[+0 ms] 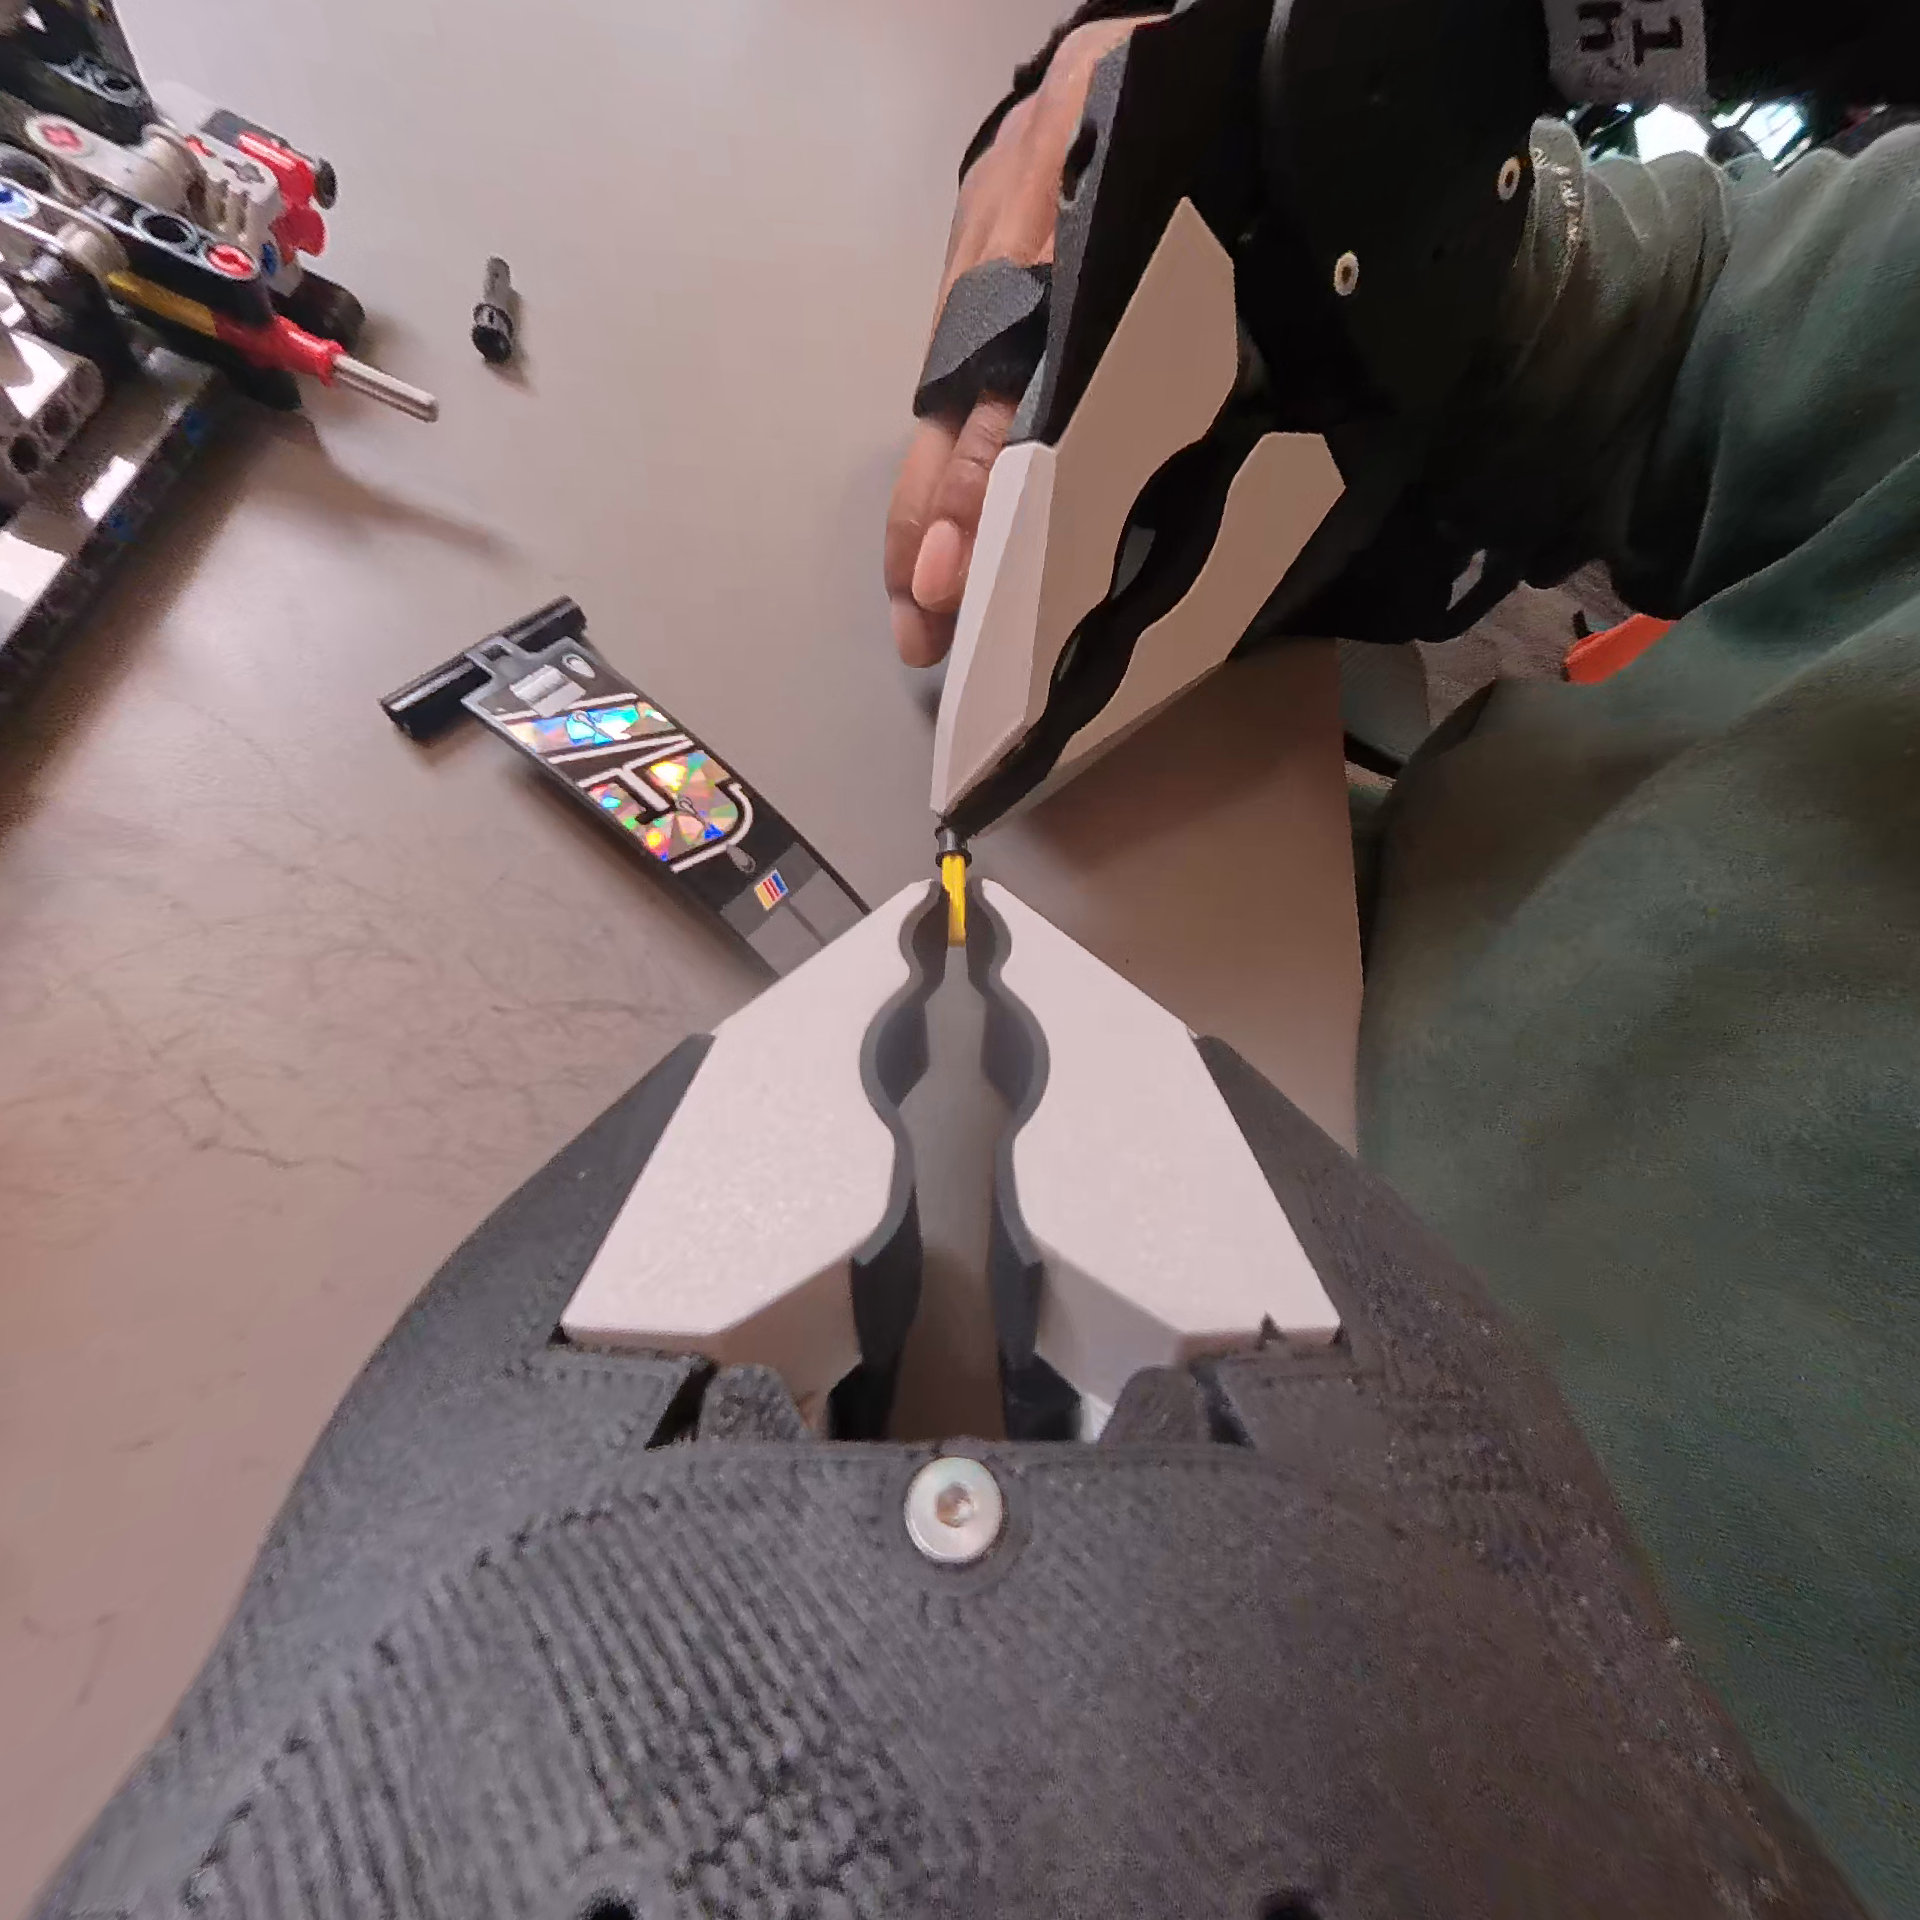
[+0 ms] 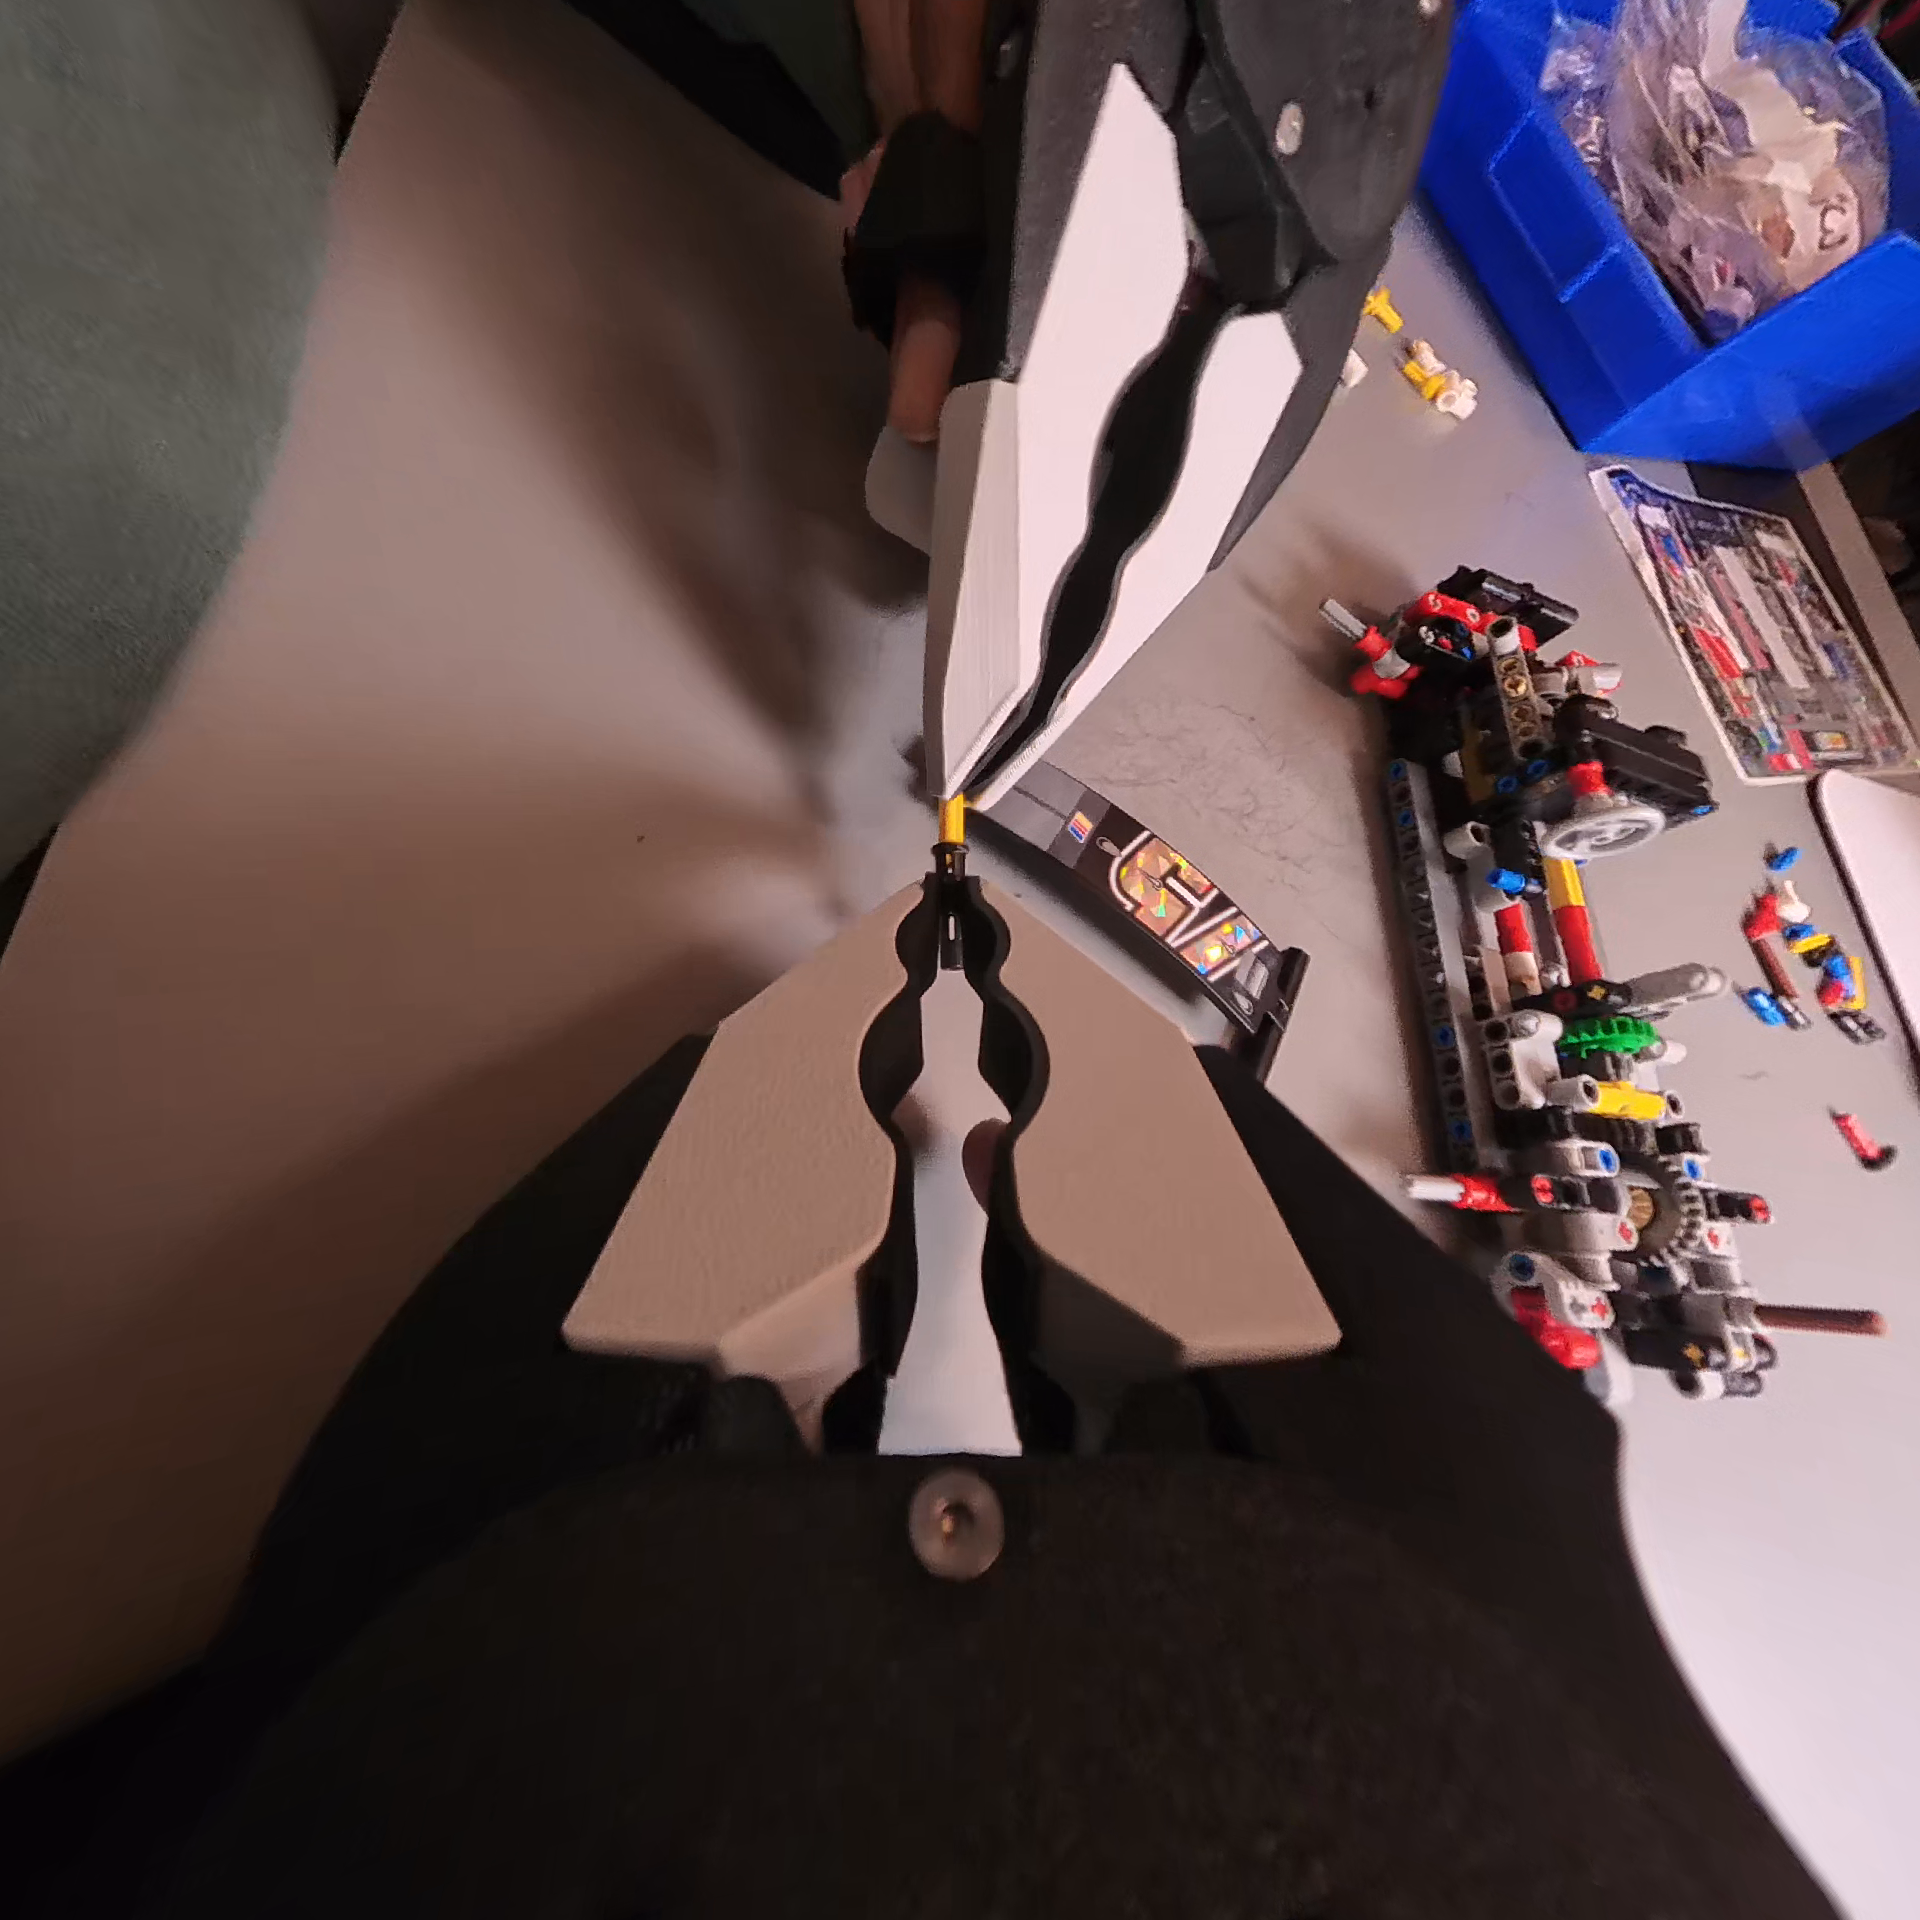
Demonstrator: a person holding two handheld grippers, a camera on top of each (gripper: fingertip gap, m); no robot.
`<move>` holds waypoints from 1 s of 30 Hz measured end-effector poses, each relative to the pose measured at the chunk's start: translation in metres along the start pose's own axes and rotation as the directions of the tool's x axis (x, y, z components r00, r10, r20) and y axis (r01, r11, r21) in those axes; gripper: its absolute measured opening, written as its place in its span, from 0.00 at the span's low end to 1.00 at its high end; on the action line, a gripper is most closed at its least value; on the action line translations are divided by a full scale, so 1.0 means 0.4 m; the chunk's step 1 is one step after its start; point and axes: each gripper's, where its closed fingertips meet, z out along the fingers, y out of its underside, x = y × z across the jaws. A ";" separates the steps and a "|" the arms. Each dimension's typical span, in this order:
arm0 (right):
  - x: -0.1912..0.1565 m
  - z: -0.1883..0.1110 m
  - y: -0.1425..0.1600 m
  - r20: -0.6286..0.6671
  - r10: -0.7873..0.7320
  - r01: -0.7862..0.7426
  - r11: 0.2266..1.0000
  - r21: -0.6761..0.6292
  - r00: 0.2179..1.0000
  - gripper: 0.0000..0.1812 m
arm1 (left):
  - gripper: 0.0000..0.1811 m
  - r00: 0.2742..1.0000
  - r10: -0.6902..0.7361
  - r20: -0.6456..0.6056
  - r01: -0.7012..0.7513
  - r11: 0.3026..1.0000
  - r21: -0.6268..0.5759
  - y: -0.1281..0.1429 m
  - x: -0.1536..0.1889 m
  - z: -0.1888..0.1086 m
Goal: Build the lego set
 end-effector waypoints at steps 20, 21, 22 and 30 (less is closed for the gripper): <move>0.061 -0.058 -0.084 0.057 0.249 -0.254 0.913 0.318 0.967 0.00 | 0.08 0.989 0.150 0.010 -0.145 0.932 0.332 -0.140 0.039 -0.123; 0.069 -0.077 -0.104 0.087 0.279 -0.290 0.878 0.380 0.956 0.00 | 0.08 0.985 0.171 -0.007 -0.157 0.919 0.361 -0.150 0.053 -0.132; 0.078 -0.095 -0.121 0.121 0.311 -0.333 0.838 0.433 0.942 0.00 | 0.09 0.981 0.191 -0.012 -0.172 0.906 0.386 -0.159 0.064 -0.139; 0.106 -0.178 -0.192 0.378 0.412 -0.558 0.570 0.603 0.829 0.00 | 0.06 0.960 0.277 0.047 -0.270 0.860 0.433 -0.180 0.101 -0.140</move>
